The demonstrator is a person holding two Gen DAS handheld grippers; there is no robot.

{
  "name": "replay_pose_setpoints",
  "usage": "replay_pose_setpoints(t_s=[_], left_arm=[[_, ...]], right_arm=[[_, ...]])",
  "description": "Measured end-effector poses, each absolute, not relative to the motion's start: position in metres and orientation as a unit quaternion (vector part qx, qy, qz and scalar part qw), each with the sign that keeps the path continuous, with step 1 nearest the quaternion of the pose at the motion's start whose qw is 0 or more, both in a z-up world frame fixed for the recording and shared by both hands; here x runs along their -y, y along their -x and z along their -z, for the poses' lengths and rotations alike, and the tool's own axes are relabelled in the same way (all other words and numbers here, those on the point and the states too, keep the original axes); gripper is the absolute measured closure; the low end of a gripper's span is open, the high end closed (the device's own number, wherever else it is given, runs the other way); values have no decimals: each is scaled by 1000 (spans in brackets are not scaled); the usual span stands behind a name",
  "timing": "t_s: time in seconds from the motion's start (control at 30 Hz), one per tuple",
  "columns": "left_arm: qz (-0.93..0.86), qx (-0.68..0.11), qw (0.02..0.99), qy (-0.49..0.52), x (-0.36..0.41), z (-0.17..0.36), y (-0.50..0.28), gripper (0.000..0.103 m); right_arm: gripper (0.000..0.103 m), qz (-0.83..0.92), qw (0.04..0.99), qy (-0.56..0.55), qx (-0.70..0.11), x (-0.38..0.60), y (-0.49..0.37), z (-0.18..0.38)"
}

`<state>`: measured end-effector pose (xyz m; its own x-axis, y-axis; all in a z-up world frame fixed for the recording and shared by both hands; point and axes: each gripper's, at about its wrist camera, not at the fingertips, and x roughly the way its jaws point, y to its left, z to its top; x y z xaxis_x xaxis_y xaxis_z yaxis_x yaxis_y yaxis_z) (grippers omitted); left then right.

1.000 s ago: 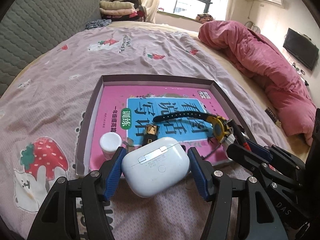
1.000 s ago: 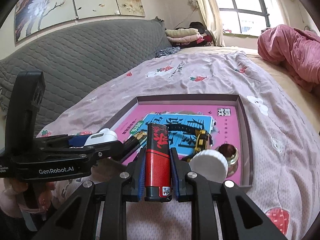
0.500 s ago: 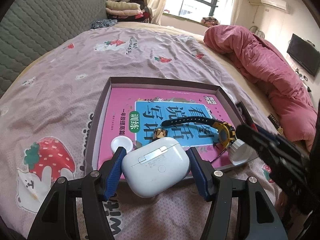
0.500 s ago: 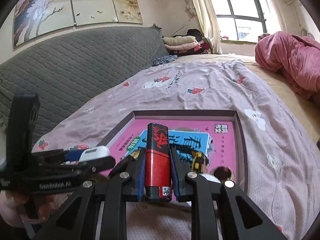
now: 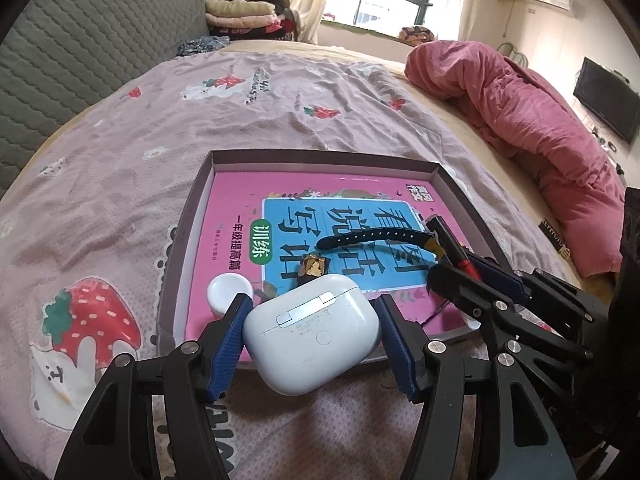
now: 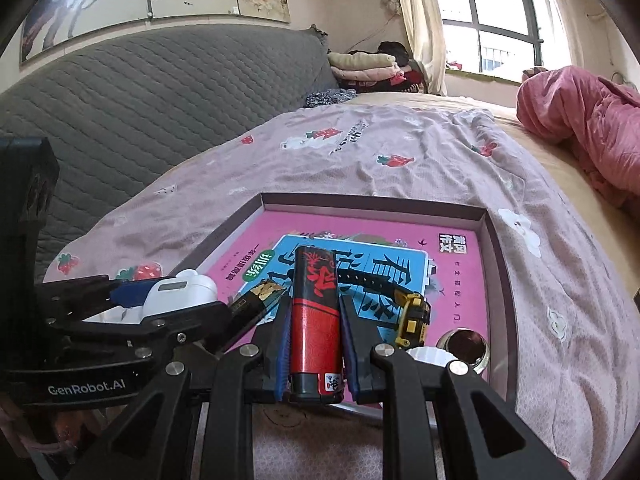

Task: Organize rigid objects
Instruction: 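Lift and carry the red lighter and white earbud case over the box with both grippers, then lower the red lighter into the box and open the right gripper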

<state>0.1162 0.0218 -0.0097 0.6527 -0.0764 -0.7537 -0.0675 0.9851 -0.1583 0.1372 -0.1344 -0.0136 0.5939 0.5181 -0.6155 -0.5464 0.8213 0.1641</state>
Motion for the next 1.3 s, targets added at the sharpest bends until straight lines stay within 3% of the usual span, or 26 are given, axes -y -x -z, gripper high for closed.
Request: replay_pose_setpoints(t_s=[0.9,1.3], left_arm=[[8,-434,898,67,-13,33,-136,38],[4,-434,898,68,-20,36,-135,38]], right_arm=[[81,-296,884,56,-357,133,-146,34],[83,-283,873,153,-366,105,-138,46]])
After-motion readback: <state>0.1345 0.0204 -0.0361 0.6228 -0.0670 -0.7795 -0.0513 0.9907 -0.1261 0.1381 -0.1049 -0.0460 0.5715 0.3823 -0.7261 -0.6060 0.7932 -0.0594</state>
